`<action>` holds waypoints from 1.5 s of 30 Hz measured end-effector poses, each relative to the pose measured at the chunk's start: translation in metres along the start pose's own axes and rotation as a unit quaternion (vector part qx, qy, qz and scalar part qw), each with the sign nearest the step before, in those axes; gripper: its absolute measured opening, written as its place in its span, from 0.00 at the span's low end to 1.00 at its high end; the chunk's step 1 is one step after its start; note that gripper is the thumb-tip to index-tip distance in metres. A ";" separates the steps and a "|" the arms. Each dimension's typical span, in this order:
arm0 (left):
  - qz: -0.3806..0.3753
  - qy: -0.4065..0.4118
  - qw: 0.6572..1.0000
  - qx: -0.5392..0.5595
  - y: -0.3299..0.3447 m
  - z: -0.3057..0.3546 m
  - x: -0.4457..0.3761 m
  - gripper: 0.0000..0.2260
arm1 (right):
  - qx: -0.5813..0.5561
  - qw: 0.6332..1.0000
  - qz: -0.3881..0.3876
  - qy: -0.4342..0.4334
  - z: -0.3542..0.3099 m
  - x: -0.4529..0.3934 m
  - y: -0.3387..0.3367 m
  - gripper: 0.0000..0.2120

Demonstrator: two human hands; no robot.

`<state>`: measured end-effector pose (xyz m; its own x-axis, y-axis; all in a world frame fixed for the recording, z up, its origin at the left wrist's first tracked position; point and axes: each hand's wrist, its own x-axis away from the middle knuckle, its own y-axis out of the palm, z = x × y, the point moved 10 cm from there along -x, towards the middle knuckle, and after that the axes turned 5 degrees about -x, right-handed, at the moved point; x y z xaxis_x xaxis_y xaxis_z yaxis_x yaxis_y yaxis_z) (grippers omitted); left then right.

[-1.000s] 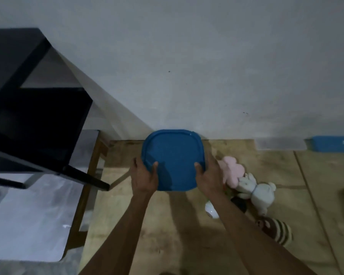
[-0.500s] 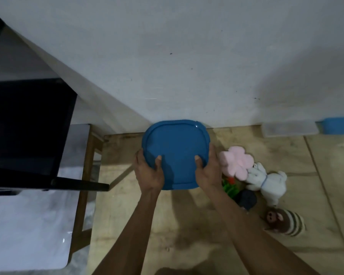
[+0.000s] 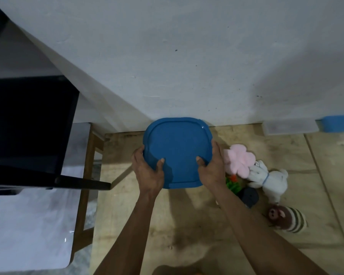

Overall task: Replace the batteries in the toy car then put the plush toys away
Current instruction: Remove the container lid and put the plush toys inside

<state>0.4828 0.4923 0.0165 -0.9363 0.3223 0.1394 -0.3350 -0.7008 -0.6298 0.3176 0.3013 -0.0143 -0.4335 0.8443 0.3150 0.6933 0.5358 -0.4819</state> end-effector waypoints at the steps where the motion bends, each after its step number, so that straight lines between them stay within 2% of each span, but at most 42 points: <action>1: -0.006 -0.001 1.000 0.005 0.000 0.000 0.000 0.32 | 0.001 1.000 -0.002 -0.001 -0.001 -0.002 0.000 0.36; 7: -0.009 -0.004 1.000 0.020 -0.001 0.000 0.003 0.37 | -0.005 1.000 0.002 -0.016 -0.012 0.000 0.000 0.36; 14: 0.007 -0.019 0.998 -0.057 -0.002 0.003 0.013 0.41 | 0.018 0.998 0.038 -0.039 -0.027 0.008 -0.011 0.36; 22: -0.020 0.035 0.999 -0.002 -0.006 0.022 0.021 0.44 | 0.030 0.995 0.060 -0.068 -0.041 0.024 -0.027 0.37; 29: -0.017 0.083 0.996 -0.025 -0.036 0.035 0.067 0.49 | 0.025 0.988 0.068 -0.137 -0.051 0.074 -0.058 0.37; 33: -0.013 0.075 0.996 -0.052 -0.045 0.022 0.121 0.49 | 0.040 0.985 0.046 -0.162 -0.033 0.119 -0.072 0.38; 38: -0.033 0.015 0.996 -0.087 -0.039 -0.022 0.213 0.49 | 0.067 0.985 -0.008 -0.160 0.027 0.185 -0.079 0.36; 42: -0.058 -0.014 0.987 -0.151 -0.040 -0.061 0.278 0.45 | 0.082 0.988 -0.059 -0.115 0.081 0.237 -0.074 0.36; 45: -0.075 -0.021 0.981 -0.176 -0.044 -0.074 0.297 0.45 | 0.107 0.985 -0.093 -0.102 0.097 0.259 -0.064 0.37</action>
<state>0.2276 0.6657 0.0288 -0.8854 0.3729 0.2775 -0.4190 -0.3816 -0.8239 0.1052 0.4864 0.0183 -0.6639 0.7034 0.2539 0.4631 0.6533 -0.5989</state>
